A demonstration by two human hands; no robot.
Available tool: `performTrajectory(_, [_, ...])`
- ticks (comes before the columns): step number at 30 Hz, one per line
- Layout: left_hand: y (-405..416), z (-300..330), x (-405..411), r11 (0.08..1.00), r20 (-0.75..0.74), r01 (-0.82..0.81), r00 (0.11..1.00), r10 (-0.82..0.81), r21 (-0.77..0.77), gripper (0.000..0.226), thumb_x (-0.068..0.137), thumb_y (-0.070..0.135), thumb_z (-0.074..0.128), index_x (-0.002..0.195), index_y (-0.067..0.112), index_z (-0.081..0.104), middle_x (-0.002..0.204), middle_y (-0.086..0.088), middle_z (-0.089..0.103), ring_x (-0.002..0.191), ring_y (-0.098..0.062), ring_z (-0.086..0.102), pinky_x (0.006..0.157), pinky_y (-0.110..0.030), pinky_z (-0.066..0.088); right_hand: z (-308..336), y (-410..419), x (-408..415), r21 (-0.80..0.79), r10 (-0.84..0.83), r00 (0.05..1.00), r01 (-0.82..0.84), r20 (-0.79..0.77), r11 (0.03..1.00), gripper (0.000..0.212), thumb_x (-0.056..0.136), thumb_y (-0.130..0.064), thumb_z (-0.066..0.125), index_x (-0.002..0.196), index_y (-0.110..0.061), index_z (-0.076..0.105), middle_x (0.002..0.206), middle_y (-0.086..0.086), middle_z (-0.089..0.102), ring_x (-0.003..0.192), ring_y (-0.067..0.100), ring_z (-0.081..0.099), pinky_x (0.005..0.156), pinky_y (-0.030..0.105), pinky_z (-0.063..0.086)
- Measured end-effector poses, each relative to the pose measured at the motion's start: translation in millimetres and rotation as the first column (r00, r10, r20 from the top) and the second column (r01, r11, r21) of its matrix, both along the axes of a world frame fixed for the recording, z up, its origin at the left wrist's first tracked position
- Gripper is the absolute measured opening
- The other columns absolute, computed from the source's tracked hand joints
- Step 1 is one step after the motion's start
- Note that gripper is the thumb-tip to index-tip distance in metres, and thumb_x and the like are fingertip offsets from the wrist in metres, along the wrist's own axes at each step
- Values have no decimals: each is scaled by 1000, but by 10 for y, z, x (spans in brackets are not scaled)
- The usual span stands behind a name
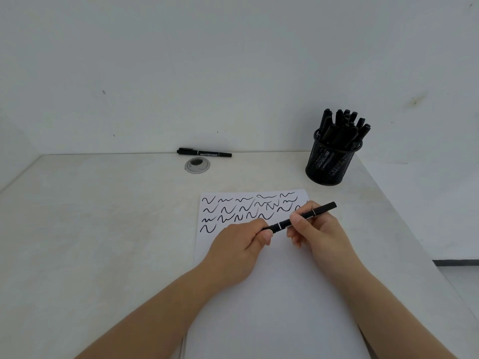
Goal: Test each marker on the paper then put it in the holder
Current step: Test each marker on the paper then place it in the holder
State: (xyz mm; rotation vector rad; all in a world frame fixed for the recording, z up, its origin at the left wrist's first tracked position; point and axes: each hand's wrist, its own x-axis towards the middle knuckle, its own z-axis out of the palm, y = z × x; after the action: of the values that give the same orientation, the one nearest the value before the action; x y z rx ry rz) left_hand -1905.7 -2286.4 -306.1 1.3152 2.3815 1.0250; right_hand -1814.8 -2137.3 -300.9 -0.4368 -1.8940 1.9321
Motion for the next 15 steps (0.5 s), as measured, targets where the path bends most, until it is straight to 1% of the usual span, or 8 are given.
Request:
performTrajectory(2, [-5,-2,0,1000,-7,2,1000,-2,-2,24,97,32,37,74,30,45,51,10,40,54,-4,42,50,-17,28,-8,-15,-4,-11,16,1000,-16,-16,1000,15,90,-3,52,76,-8,50,54,2,59,49,16,49,50,21,42])
performTrajectory(4, [-9,1,6,1000,-10,9,1000,-9,-6,26,96,38,33,73,30,44,51,10,40,52,-6,41,51,-18,27,-5,-33,-2,-18,35,999,-36,-35,999,17,90,-1,49,75,-9,49,53,2,56,48,15,47,50,20,41])
performTrajectory(6, [-14,14,8,1000,-9,21,1000,-21,-12,26,89,43,27,71,33,42,51,9,40,52,-7,40,51,-18,26,4,-46,2,-9,60,997,-60,-48,998,19,91,0,48,74,-9,47,52,0,54,48,14,45,50,18,40])
performTrajectory(8, [-18,27,-2,999,7,37,999,-37,-16,24,86,43,26,67,35,39,52,7,40,53,-8,39,52,-19,26,12,-58,7,6,79,995,-79,-53,997,18,91,1,47,75,-9,46,51,-1,52,48,13,44,50,16,38])
performTrajectory(12, [-29,27,-19,999,37,43,998,-43,3,28,92,39,30,66,35,40,52,7,39,52,-7,38,52,-21,26,15,-70,5,13,75,995,-75,-58,997,18,91,2,46,76,-8,45,51,-2,52,49,12,43,51,15,38])
performTrajectory(15, [-14,23,-6,1000,25,21,999,-21,8,27,90,43,28,66,37,39,53,6,39,53,-9,38,53,-24,27,16,-65,-17,18,65,996,-64,-65,998,18,91,2,47,76,-8,46,50,-2,52,47,12,43,49,15,37])
